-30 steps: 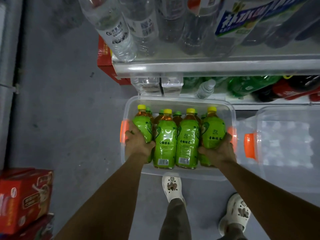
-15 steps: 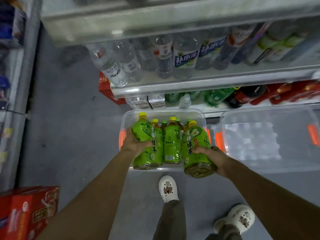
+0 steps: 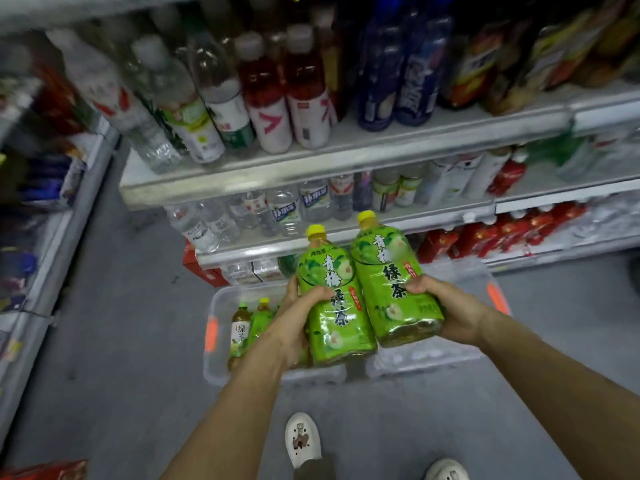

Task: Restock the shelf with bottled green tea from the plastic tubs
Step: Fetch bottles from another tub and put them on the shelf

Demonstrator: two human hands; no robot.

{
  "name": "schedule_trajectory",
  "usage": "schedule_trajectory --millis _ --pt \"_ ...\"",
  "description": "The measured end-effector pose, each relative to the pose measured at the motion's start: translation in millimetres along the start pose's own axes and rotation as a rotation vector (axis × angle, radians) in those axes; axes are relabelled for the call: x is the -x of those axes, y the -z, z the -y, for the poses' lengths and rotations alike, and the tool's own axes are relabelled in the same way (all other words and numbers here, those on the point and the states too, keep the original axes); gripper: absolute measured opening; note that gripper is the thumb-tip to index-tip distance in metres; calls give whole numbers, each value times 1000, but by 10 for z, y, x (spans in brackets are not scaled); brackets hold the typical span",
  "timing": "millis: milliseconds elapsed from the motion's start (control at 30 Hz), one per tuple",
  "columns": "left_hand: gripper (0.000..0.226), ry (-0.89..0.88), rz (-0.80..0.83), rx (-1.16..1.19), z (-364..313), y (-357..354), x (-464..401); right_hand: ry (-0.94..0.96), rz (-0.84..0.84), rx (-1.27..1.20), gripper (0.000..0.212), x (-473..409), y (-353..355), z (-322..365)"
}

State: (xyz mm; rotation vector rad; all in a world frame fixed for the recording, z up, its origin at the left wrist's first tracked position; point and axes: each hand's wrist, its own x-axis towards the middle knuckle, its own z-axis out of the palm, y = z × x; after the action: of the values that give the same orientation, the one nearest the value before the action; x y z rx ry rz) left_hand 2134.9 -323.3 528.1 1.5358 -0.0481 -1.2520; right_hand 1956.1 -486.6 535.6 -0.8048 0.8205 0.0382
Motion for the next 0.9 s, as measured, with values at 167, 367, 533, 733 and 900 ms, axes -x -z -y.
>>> schedule_trajectory --millis 167,367,533,733,900 --pt "126 -183 -121 -75 -144 -1136 383 166 21 68 76 925 536 370" --pt "101 -355 4 -130 -404 -2337 893 372 -187 95 111 1824 1137 700" --pt "105 -472 115 -180 -762 -3145 1171 514 -296 80 95 2473 1583 1056" --pt "121 -614 196 -261 -1264 -4024 1241 659 -432 28 88 2959 2034 1634" --pt "97 -746 263 -226 -1655 -4730 1186 794 -500 38 85 3229 2432 2210"
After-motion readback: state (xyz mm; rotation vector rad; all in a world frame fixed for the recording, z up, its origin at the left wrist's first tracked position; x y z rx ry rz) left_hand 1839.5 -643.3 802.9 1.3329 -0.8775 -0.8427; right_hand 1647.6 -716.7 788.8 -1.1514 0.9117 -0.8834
